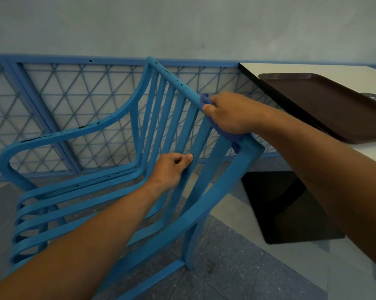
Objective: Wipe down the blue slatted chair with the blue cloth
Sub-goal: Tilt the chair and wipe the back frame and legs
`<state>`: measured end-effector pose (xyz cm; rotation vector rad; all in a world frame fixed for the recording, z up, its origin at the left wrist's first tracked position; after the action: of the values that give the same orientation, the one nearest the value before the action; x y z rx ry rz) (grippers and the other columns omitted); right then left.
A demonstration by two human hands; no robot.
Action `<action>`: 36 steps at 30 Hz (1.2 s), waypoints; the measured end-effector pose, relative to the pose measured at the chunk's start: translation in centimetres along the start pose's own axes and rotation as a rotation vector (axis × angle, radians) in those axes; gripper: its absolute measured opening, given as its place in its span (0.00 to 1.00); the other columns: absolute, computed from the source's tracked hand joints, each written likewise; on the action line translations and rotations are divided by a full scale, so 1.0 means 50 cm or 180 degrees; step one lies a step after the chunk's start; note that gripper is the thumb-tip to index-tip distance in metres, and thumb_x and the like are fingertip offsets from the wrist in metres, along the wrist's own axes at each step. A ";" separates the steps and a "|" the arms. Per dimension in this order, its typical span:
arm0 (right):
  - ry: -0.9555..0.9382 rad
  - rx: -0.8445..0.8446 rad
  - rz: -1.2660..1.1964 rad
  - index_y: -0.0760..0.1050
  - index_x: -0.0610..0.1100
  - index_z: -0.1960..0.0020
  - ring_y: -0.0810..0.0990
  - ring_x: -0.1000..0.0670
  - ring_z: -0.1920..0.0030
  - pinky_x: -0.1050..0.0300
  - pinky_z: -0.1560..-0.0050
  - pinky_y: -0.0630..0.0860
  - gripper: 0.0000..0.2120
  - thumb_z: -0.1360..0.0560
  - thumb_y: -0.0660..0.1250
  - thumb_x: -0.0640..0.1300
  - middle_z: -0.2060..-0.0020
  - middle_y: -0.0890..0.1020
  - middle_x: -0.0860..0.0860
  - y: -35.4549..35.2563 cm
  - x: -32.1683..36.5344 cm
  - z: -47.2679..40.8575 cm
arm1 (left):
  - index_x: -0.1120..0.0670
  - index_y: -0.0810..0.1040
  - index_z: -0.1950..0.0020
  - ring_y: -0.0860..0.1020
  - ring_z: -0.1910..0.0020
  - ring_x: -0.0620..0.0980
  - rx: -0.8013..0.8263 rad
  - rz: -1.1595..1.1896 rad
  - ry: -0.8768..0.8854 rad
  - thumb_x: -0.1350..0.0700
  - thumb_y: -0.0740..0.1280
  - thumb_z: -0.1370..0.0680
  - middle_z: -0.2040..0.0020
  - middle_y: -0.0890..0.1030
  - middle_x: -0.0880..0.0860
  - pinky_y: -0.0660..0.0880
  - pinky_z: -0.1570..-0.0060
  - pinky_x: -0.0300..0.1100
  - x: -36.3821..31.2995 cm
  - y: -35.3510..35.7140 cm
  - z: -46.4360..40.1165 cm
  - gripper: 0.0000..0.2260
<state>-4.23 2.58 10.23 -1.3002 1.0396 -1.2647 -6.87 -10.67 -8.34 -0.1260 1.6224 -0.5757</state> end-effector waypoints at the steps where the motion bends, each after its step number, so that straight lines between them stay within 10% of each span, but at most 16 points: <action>1: -0.0061 0.0067 0.0024 0.70 0.41 0.50 0.79 0.40 0.56 0.46 0.57 0.74 0.04 0.17 0.58 0.39 0.56 0.80 0.40 0.001 -0.003 0.024 | 0.65 0.75 0.61 0.67 0.68 0.48 0.0000 -0.0012 0.0014 0.42 0.63 0.19 0.67 0.69 0.55 0.64 0.67 0.41 0.000 0.000 0.000 0.26; 6: -0.0060 0.0156 0.0017 0.71 0.47 0.55 0.74 0.52 0.61 0.52 0.57 0.67 0.16 0.15 0.52 0.53 0.61 0.75 0.50 0.009 -0.041 0.103 | 0.55 0.70 0.66 0.66 0.70 0.46 0.0028 -0.0026 0.0030 0.42 0.63 0.18 0.70 0.67 0.51 0.63 0.71 0.35 0.004 0.004 -0.002 0.22; 14: -0.0142 0.0235 0.0067 0.69 0.48 0.63 0.76 0.44 0.61 0.50 0.56 0.72 0.18 0.15 0.53 0.49 0.65 0.77 0.46 -0.009 0.007 -0.001 | 0.53 0.72 0.66 0.68 0.71 0.43 0.0040 -0.0085 0.0040 0.42 0.62 0.18 0.70 0.70 0.48 0.64 0.72 0.33 0.004 0.004 -0.007 0.21; 21: -0.0081 -0.0124 0.0067 0.69 0.43 0.57 0.79 0.39 0.55 0.47 0.53 0.78 0.08 0.18 0.60 0.39 0.58 0.78 0.40 -0.011 0.039 -0.096 | 0.54 0.83 0.54 0.82 0.54 0.48 -0.0062 0.0224 -0.0059 0.45 0.68 0.20 0.56 0.85 0.51 0.79 0.51 0.45 -0.003 -0.006 0.002 0.13; 26: -0.0145 -0.0055 -0.0223 0.72 0.41 0.59 0.77 0.43 0.61 0.55 0.63 0.71 0.13 0.18 0.56 0.42 0.65 0.78 0.45 -0.012 0.017 -0.075 | 0.52 0.80 0.45 0.78 0.59 0.44 -0.1059 0.0358 0.0128 0.47 0.74 0.23 0.56 0.79 0.49 0.77 0.56 0.38 -0.030 -0.081 -0.013 0.13; 36: -0.0036 0.0175 0.0232 0.78 0.41 0.57 0.78 0.44 0.63 0.52 0.62 0.74 0.12 0.21 0.63 0.47 0.60 0.83 0.40 -0.017 0.005 -0.027 | 0.54 0.78 0.35 0.76 0.55 0.40 -0.0755 0.0388 0.0276 0.47 0.72 0.22 0.54 0.76 0.44 0.74 0.51 0.36 -0.085 -0.069 -0.087 0.19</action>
<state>-5.63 2.31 11.01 -1.2159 1.0283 -1.2214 -11.25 -10.66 -2.91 -0.1779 1.7661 -0.2975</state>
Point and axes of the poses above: each hand's wrist, its own z-axis away from the middle knuckle, its own y-axis out of the palm, x = y × z, the point moved 7 cm from there along -z, towards the middle knuckle
